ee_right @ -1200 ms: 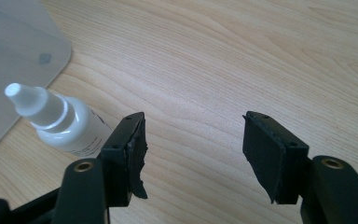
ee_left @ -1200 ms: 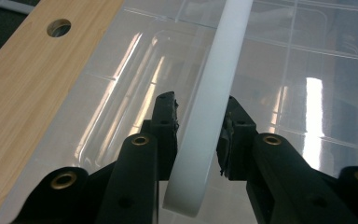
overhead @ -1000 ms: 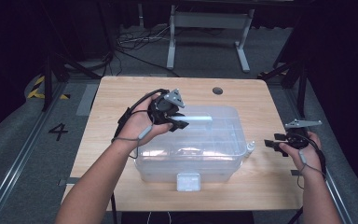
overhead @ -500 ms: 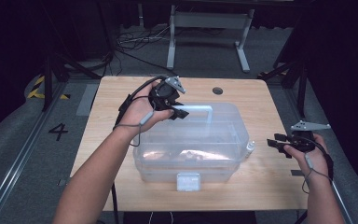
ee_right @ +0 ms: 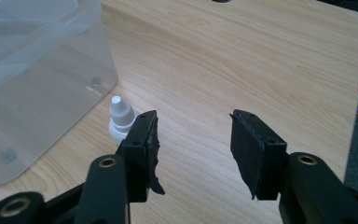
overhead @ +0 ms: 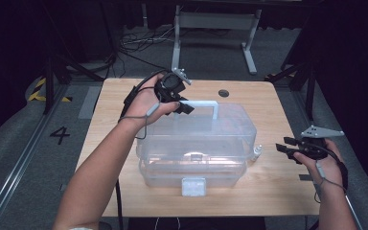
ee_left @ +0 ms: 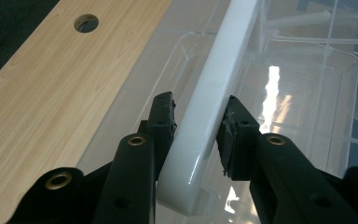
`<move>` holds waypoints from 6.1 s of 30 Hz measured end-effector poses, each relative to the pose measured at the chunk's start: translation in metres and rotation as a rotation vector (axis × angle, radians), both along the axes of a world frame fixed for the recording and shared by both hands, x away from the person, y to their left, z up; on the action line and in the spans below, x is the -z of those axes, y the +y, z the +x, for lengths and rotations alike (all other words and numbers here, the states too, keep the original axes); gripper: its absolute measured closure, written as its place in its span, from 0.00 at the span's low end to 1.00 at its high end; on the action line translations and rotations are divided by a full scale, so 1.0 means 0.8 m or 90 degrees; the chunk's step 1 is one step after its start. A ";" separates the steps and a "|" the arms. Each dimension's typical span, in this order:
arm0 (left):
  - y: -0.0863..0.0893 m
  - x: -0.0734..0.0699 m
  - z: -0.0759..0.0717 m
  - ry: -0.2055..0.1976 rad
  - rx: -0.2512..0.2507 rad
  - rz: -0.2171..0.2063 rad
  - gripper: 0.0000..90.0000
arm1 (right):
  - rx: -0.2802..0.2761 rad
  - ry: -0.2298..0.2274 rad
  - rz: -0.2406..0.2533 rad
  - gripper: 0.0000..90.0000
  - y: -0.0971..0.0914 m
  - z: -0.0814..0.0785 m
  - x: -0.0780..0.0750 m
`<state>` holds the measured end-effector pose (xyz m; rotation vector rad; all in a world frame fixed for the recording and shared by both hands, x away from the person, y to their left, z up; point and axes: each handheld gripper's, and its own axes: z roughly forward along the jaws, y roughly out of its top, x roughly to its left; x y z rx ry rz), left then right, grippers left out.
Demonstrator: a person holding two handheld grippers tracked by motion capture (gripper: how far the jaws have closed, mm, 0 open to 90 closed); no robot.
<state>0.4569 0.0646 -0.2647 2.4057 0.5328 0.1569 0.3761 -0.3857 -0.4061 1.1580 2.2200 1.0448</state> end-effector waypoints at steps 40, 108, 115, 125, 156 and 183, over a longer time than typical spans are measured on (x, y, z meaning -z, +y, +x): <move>-0.002 -0.013 0.067 0.069 -0.010 0.021 0.76 | -0.164 -0.041 0.131 1.00 0.077 -0.053 -0.060; 0.095 -0.062 -0.115 -0.079 -0.030 -0.130 1.00 | -0.190 -0.114 0.144 1.00 0.123 -0.025 -0.098; 0.105 -0.048 -0.139 -0.077 -0.026 -0.148 1.00 | -0.179 -0.110 0.151 1.00 0.126 -0.017 -0.102; 0.127 0.005 -0.148 -0.064 -0.050 -0.175 1.00 | -0.157 -0.119 0.160 1.00 0.130 -0.013 -0.105; 0.143 0.059 -0.125 -0.130 -0.214 -0.218 0.99 | -0.145 -0.126 0.184 0.96 0.132 -0.017 -0.098; 0.141 0.054 -0.108 -0.148 -0.217 -0.231 1.00 | -0.038 -0.186 0.115 0.60 0.132 -0.042 -0.110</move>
